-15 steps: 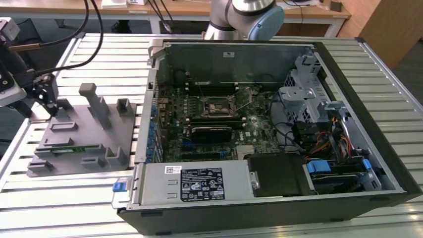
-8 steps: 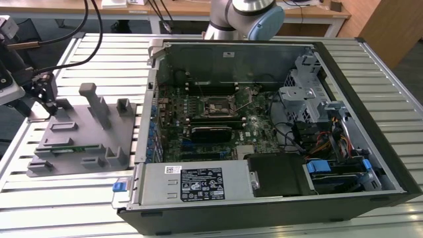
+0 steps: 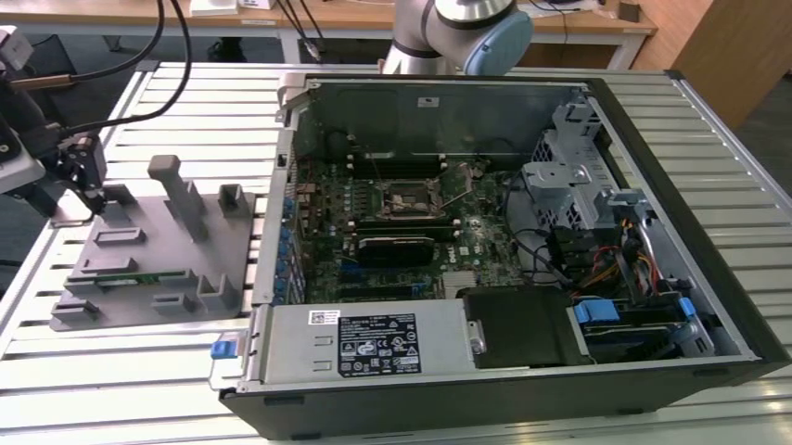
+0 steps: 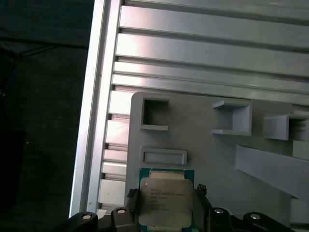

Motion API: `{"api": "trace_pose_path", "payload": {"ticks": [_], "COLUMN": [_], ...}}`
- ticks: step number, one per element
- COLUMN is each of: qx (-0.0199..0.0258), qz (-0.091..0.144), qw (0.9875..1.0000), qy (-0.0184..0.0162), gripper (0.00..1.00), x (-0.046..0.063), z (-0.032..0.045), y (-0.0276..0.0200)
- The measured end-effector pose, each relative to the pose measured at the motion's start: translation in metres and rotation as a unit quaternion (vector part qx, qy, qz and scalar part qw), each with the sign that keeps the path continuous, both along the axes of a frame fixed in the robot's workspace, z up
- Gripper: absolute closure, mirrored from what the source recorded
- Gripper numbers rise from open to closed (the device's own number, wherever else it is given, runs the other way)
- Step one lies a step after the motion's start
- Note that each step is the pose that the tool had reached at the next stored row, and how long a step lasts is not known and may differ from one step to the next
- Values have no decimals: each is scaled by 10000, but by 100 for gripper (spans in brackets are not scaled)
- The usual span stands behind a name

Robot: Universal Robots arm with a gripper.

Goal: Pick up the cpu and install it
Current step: 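Pick up the cpu and move it towards the insertion slot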

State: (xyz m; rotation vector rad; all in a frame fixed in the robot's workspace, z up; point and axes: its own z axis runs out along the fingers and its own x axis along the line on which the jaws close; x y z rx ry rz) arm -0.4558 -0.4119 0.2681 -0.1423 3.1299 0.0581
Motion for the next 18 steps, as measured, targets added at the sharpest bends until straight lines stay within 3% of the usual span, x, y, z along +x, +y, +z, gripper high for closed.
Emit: {"api": "trace_pose_path", "payload": {"ticks": [18], "qx": [0], "qz": [0], "qw": [10000], "qy": [0], "gripper": [47], "x": [0], "z": [58], "y": [0]}}
